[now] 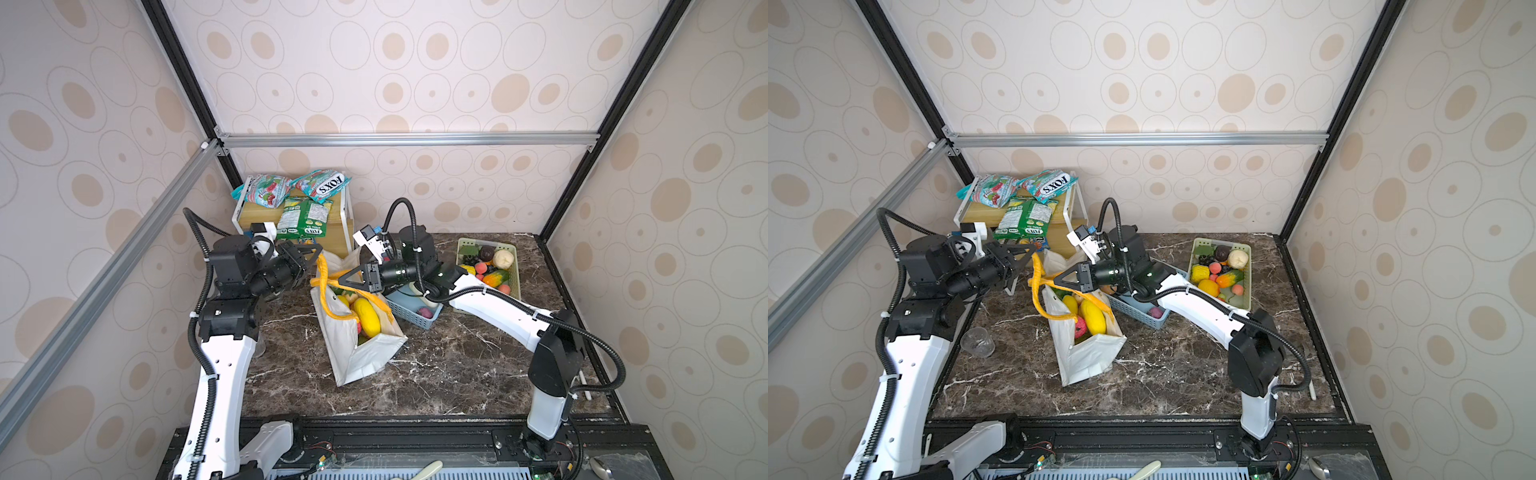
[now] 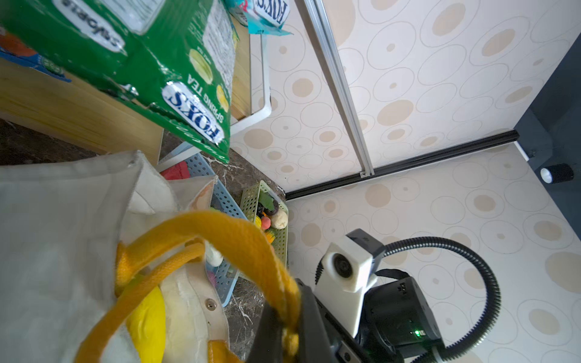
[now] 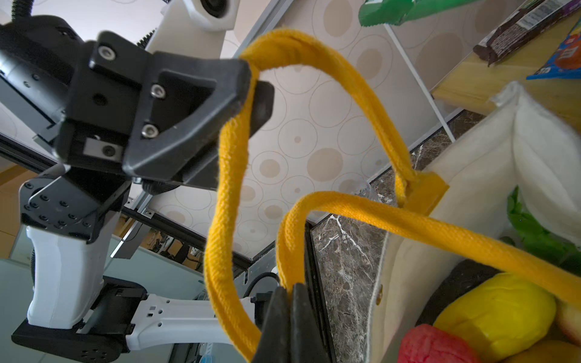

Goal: Place the food into the grocery bag and tie it
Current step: 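Lift the yellow handles upward with both grippers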

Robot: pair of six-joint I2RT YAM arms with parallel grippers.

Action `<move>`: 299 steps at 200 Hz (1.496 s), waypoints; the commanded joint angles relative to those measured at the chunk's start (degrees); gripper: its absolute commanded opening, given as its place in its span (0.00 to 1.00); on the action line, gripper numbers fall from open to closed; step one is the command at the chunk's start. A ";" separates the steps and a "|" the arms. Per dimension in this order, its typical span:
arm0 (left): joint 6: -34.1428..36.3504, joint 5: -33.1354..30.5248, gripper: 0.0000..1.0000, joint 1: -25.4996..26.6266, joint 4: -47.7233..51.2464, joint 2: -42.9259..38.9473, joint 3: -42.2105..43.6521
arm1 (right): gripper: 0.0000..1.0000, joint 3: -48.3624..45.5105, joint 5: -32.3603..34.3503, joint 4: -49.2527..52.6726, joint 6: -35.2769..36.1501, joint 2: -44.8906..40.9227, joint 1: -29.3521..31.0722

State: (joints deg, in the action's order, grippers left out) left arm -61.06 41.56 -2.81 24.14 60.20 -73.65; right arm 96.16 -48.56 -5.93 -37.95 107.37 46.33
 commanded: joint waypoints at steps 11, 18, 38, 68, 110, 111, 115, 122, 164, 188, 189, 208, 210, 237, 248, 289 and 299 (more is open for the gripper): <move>-2.03 -3.41 0.09 3.67 -4.90 0.78 -2.32 | 0.00 3.10 -3.03 -8.27 -5.61 2.63 0.60; -2.08 -4.40 0.11 4.87 -4.93 1.04 -1.68 | 0.00 3.25 -3.04 -9.22 -6.30 2.92 0.67; -2.39 -6.93 0.25 8.83 -6.34 1.98 -0.01 | 0.00 3.57 -3.37 -12.01 -8.67 3.77 0.60; -1.58 -10.07 0.44 12.26 -6.72 4.14 0.46 | 0.00 2.09 -3.14 -15.20 -10.78 3.61 0.21; 3.71 -14.00 0.48 12.78 0.52 7.97 -4.90 | 0.00 -3.20 -1.29 -23.60 -17.13 2.75 -2.68; 3.82 -14.07 0.48 12.80 0.63 8.07 -5.09 | 0.00 -3.28 -1.29 -23.77 -17.32 2.80 -2.75; 4.14 -14.28 0.49 12.95 0.93 8.51 -5.76 | 0.00 -3.59 -1.28 -24.41 -17.85 2.84 -2.97; 4.36 -14.30 0.50 13.21 1.04 9.35 -6.74 | 0.00 -3.85 -1.30 -25.21 -18.55 3.00 -3.25; 6.50 -16.60 0.59 17.09 2.76 15.94 -13.17 | 0.00 -3.86 -1.26 -27.09 -19.35 3.59 -3.77; 9.02 -20.08 0.63 18.55 8.23 19.64 -18.67 | 0.00 -5.05 -0.58 -27.46 -19.86 3.46 -5.24; 9.11 -20.19 0.63 18.54 8.39 19.80 -18.92 | 0.00 -5.12 -0.58 -27.50 -19.96 3.46 -5.26; 10.05 -21.15 0.63 19.17 10.82 22.33 -21.92 | 0.00 -6.67 -0.69 -29.11 -20.89 3.46 -6.62; 10.09 -21.23 0.63 19.22 11.03 22.59 -22.23 | 0.00 -6.79 -0.69 -29.24 -20.92 3.46 -6.67; 13.53 -26.59 0.63 21.00 19.50 26.08 -27.50 | 0.00 -7.79 -1.04 -30.17 -21.33 3.55 -7.73; 14.74 -29.15 0.64 21.31 23.56 27.03 -29.95 | 0.00 -8.21 -0.93 -30.92 -21.77 3.47 -8.17; 18.16 -37.16 0.67 21.32 35.93 29.27 -39.50 | 0.00 -7.47 -2.86 -33.26 -24.08 4.65 -8.73; 19.40 -37.11 0.71 21.35 38.13 30.15 -42.12 | 0.00 -7.01 -3.42 -34.30 -25.15 5.16 -8.75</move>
State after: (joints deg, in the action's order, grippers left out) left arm -46.24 10.00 18.44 52.16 89.60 -108.90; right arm 87.99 -49.76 -34.65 -59.70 111.37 37.80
